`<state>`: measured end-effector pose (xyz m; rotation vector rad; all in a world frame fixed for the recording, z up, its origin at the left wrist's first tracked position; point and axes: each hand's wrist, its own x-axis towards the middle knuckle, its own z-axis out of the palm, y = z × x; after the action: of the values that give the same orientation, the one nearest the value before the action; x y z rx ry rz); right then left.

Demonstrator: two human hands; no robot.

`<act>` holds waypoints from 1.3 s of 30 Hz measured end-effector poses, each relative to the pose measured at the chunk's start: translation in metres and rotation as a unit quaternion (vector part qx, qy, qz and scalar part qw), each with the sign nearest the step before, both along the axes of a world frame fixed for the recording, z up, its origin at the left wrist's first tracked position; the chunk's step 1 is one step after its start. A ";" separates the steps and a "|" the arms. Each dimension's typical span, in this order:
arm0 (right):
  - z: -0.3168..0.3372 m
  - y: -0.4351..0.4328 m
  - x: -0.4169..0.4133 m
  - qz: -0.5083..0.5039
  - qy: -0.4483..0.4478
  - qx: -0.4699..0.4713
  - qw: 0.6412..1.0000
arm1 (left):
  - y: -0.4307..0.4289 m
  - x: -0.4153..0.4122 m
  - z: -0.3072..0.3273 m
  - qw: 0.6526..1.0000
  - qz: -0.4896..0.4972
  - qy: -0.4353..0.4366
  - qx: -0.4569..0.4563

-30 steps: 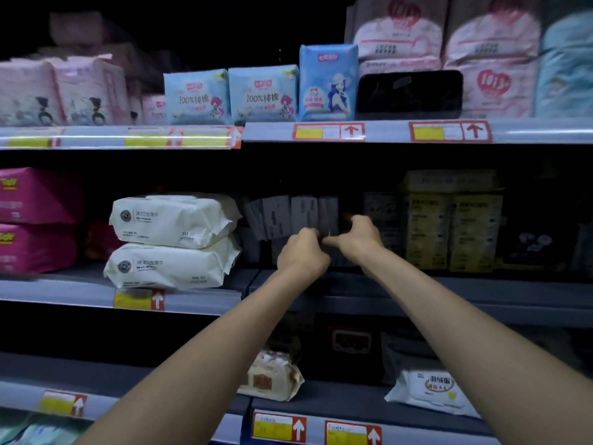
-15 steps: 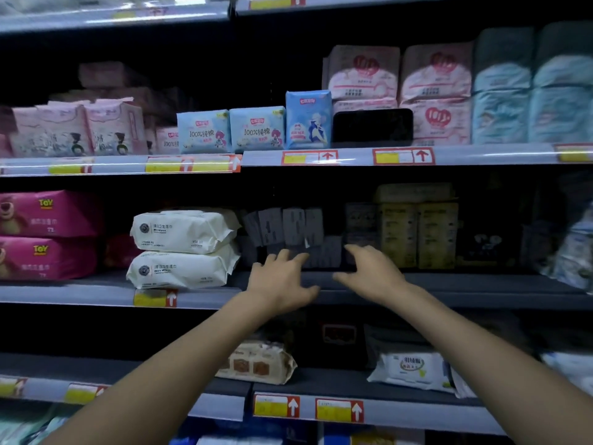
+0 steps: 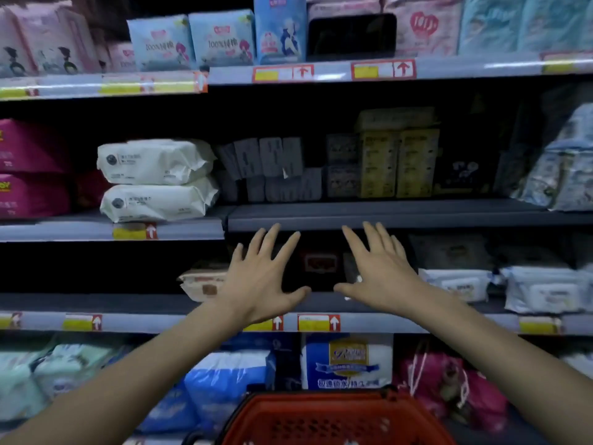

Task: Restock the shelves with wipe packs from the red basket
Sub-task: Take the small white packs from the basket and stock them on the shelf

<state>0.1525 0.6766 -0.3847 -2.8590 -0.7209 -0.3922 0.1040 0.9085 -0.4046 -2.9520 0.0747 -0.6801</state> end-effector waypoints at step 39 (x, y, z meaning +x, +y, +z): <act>-0.366 -0.090 -0.068 0.154 0.376 -0.338 0.849 | -0.095 0.017 -0.437 0.816 0.101 0.483 -0.302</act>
<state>0.0841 0.5865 -0.7509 -2.9539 -1.2655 1.1877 0.1215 0.8131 -0.8416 -3.4325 -0.4421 1.0635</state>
